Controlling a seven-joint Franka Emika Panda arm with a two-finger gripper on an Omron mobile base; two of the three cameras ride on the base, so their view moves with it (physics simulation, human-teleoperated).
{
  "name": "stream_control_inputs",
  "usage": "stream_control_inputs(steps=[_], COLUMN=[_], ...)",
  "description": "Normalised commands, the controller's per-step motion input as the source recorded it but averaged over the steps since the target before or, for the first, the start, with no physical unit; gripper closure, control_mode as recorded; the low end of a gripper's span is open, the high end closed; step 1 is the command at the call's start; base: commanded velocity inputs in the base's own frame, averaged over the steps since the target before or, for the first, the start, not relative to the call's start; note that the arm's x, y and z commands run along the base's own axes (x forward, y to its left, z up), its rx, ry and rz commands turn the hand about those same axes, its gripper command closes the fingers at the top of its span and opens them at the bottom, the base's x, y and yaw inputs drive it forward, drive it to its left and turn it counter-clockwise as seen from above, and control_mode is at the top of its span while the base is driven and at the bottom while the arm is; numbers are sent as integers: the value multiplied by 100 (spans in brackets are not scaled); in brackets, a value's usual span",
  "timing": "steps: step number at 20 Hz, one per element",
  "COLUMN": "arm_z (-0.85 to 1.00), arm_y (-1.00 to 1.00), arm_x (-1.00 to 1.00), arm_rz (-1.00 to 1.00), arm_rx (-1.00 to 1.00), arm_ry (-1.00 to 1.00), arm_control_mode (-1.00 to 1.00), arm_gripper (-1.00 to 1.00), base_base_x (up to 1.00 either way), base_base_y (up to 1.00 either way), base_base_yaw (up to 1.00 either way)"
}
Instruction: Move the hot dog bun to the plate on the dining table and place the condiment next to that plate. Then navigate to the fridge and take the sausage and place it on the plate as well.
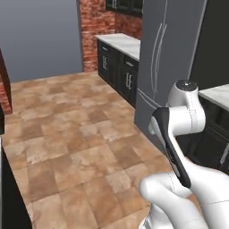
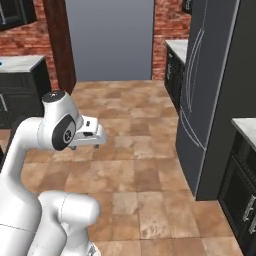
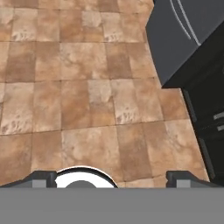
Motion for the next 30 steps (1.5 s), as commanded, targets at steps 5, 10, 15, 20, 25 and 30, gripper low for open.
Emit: stream_control_inputs(steps=[5, 10, 15, 20, 25, 30], arm_z=[0, 0, 0, 0, 0, 0], arm_y=[0, 0, 0, 0, 0, 0], arm_x=[0, 0, 0, 0, 0, 0], arm_rz=[0, 0, 0, 0, 0, 0], arm_rx=[0, 0, 0, 0, 0, 0], arm_ry=[0, 0, 0, 0, 0, 0], arm_control_mode=[100, 100, 100, 100, 100, 100], arm_gripper=[-100, -100, -100, -100, -100, -100], base_base_x=[100, 100, 100, 98, 64, 24], base_base_y=[0, 5, 25, 40, 48, 58], base_base_yaw=[-28, -46, -51, -53, -55, -59])
